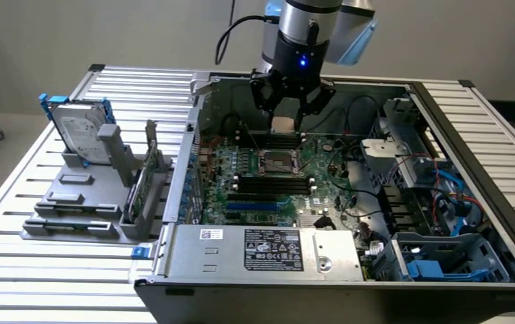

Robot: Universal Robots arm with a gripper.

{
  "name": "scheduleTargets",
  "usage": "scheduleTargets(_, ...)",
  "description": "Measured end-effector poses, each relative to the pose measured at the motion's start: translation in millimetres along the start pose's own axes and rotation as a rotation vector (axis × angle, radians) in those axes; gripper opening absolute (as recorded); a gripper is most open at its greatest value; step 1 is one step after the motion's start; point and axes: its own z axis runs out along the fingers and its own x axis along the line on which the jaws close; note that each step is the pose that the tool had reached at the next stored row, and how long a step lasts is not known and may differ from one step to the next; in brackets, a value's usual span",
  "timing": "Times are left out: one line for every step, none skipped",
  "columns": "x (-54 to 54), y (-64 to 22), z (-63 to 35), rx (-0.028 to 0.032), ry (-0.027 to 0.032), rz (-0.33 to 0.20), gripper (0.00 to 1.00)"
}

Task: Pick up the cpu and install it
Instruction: 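Pick up the cpu and move it towards the insertion slot, then place the cpu into insertion slot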

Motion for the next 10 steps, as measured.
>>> scheduleTargets(0.0,0.0,-0.1,0.0002,0.0001,0.000,0.55)
scheduleTargets(0.0,0.0,-0.1,0.0002,0.0000,0.000,0.55)
scheduleTargets(0.0,0.0,-0.1,0.0003,0.0000,0.000,0.55)
scheduleTargets(0.0,0.0,-0.1,0.0002,0.0000,0.000,0.55)
scheduleTargets(0.0,0.0,0.0,0.0002,0.0000,0.000,0.55)
scheduleTargets(0.0,0.0,0.0,0.0002,0.0000,0.000,0.55)
scheduleTargets(0.0,0.0,-0.1,0.0003,0.0000,0.000,0.55)
scheduleTargets(0.0,0.0,0.0,0.0002,0.0000,0.000,0.55)
scheduleTargets(0.0,0.0,-0.1,0.0003,0.0000,0.000,0.55)
scheduleTargets(0.0,0.0,-0.1,0.0003,0.0000,0.000,0.55)
